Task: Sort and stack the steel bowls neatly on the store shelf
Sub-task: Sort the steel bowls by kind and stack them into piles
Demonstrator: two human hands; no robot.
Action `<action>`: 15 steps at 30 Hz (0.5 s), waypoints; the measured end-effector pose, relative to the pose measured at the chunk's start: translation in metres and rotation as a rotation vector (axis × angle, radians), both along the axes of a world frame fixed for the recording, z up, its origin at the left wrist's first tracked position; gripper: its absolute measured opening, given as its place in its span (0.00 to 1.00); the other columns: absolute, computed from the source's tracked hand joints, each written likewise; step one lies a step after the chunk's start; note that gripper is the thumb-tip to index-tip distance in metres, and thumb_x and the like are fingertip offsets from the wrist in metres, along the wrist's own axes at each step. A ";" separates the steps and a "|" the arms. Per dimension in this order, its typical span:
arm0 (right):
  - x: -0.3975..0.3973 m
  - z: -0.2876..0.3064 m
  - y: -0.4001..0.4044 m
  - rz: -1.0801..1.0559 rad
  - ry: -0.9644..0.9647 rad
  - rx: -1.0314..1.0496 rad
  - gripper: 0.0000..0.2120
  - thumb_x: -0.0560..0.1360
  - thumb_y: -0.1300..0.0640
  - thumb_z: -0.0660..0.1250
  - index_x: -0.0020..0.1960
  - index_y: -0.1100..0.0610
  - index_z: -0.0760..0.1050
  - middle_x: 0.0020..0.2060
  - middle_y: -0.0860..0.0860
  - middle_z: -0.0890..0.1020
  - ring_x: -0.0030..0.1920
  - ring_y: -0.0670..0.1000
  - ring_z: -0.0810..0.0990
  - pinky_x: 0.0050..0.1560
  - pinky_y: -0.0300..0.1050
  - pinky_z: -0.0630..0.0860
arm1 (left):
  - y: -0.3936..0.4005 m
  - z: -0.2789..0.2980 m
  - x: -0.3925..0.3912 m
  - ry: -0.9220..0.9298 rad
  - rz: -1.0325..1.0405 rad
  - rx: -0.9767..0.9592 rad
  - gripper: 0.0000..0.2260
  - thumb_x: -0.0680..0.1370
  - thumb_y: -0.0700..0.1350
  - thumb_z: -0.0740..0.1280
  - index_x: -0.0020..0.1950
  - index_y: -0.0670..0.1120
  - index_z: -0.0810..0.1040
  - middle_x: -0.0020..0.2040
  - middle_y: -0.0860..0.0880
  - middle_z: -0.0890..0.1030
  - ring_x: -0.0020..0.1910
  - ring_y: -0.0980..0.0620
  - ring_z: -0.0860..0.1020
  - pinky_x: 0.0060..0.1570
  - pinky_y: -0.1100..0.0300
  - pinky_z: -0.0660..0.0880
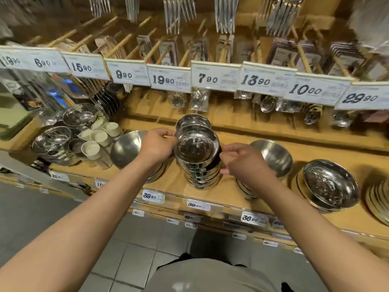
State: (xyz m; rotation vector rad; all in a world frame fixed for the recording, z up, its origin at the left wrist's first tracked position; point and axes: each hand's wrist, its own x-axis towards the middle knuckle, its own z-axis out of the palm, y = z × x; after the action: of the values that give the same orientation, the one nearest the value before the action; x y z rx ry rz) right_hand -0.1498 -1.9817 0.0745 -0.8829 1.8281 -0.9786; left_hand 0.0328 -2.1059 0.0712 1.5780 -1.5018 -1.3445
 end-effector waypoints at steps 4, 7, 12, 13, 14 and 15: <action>0.008 0.008 0.005 -0.043 0.169 0.000 0.09 0.79 0.55 0.66 0.53 0.57 0.82 0.47 0.54 0.86 0.49 0.57 0.86 0.56 0.62 0.82 | -0.003 -0.001 -0.004 -0.010 -0.065 0.006 0.06 0.79 0.39 0.71 0.43 0.45 0.83 0.44 0.37 0.86 0.35 0.44 0.84 0.36 0.48 0.85; 0.012 0.010 0.011 -0.078 0.242 0.007 0.08 0.79 0.54 0.66 0.49 0.54 0.83 0.39 0.50 0.86 0.43 0.55 0.86 0.49 0.57 0.84 | -0.002 0.000 -0.006 -0.009 -0.116 0.008 0.03 0.80 0.38 0.70 0.49 0.39 0.83 0.48 0.34 0.85 0.36 0.44 0.82 0.26 0.61 0.77; 0.019 0.010 0.013 -0.091 0.235 0.037 0.13 0.78 0.54 0.65 0.41 0.60 0.80 0.37 0.57 0.83 0.47 0.63 0.83 0.52 0.64 0.81 | -0.007 -0.004 -0.004 -0.060 -0.152 -0.032 0.02 0.78 0.38 0.71 0.46 0.43 0.83 0.50 0.40 0.86 0.42 0.44 0.84 0.37 0.54 0.83; 0.020 0.008 0.012 -0.094 0.236 0.034 0.13 0.78 0.55 0.65 0.42 0.63 0.81 0.39 0.60 0.83 0.48 0.64 0.83 0.54 0.65 0.81 | -0.008 -0.007 -0.004 -0.066 -0.160 -0.030 0.02 0.78 0.38 0.71 0.48 0.43 0.83 0.51 0.41 0.86 0.46 0.42 0.85 0.43 0.50 0.84; 0.022 0.005 0.011 -0.095 0.240 0.027 0.13 0.78 0.55 0.65 0.43 0.64 0.81 0.41 0.62 0.84 0.48 0.65 0.82 0.55 0.65 0.80 | -0.010 -0.009 -0.003 -0.071 -0.166 -0.028 0.02 0.78 0.39 0.71 0.49 0.43 0.84 0.52 0.42 0.86 0.49 0.41 0.85 0.48 0.47 0.84; 0.024 0.003 0.009 -0.101 0.244 0.024 0.12 0.78 0.56 0.65 0.45 0.64 0.82 0.43 0.62 0.84 0.49 0.63 0.83 0.56 0.65 0.80 | -0.012 -0.011 -0.002 -0.079 -0.173 -0.026 0.03 0.77 0.39 0.71 0.50 0.43 0.84 0.53 0.43 0.86 0.51 0.41 0.85 0.51 0.45 0.83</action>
State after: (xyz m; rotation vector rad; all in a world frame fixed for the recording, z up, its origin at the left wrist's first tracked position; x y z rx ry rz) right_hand -0.1260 -1.9728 0.0773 -0.9359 2.1041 -0.9423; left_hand 0.0303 -2.1179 0.0599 1.5298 -1.7309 -1.3642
